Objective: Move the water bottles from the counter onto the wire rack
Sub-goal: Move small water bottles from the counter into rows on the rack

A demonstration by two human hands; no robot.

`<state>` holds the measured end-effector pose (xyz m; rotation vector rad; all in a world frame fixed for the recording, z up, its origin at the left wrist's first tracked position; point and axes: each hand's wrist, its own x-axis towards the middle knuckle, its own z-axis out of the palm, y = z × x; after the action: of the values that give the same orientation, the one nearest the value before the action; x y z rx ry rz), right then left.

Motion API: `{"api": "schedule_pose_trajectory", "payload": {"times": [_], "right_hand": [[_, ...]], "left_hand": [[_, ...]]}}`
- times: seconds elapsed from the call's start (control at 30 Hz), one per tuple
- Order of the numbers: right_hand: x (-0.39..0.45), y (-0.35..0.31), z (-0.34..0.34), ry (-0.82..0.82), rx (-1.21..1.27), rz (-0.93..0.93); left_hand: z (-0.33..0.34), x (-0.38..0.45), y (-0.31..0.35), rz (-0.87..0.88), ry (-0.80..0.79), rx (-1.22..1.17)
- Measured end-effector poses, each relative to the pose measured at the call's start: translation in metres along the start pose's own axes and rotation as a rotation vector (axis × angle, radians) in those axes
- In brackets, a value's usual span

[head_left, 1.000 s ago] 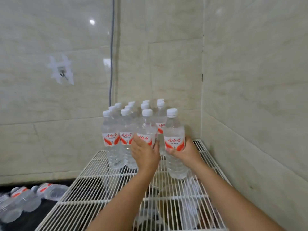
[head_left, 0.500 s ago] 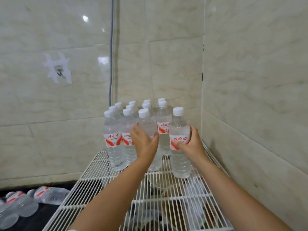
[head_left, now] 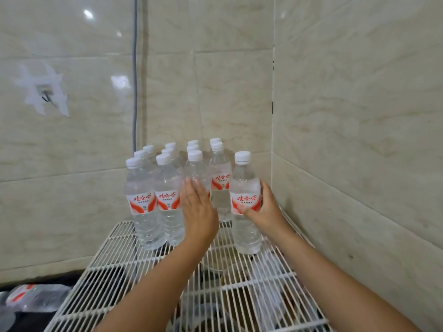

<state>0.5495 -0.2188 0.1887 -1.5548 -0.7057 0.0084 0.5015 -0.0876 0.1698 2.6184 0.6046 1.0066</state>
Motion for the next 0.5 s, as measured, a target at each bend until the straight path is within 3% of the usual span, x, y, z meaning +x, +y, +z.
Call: {"api": "schedule_pose_trajectory", "payload": {"times": [0.07,0.17,0.33,0.5], "right_hand": [[0.003,-0.005,0.001,0.014,-0.022,-0.019],[0.011,-0.005,0.005,0.029,-0.035,-0.024],[0.014,0.01,0.021,-0.009,-0.052,0.042],[0.044,0.004,0.043,-0.103,-0.017,0.06]], "left_hand": [[0.004,-0.002,-0.019,0.195,0.154,0.178],[0.005,-0.005,-0.037,0.312,0.167,0.371],[0.01,-0.027,-0.041,0.37,0.095,0.485],[0.005,-0.006,-0.061,0.318,0.07,0.49]]}}
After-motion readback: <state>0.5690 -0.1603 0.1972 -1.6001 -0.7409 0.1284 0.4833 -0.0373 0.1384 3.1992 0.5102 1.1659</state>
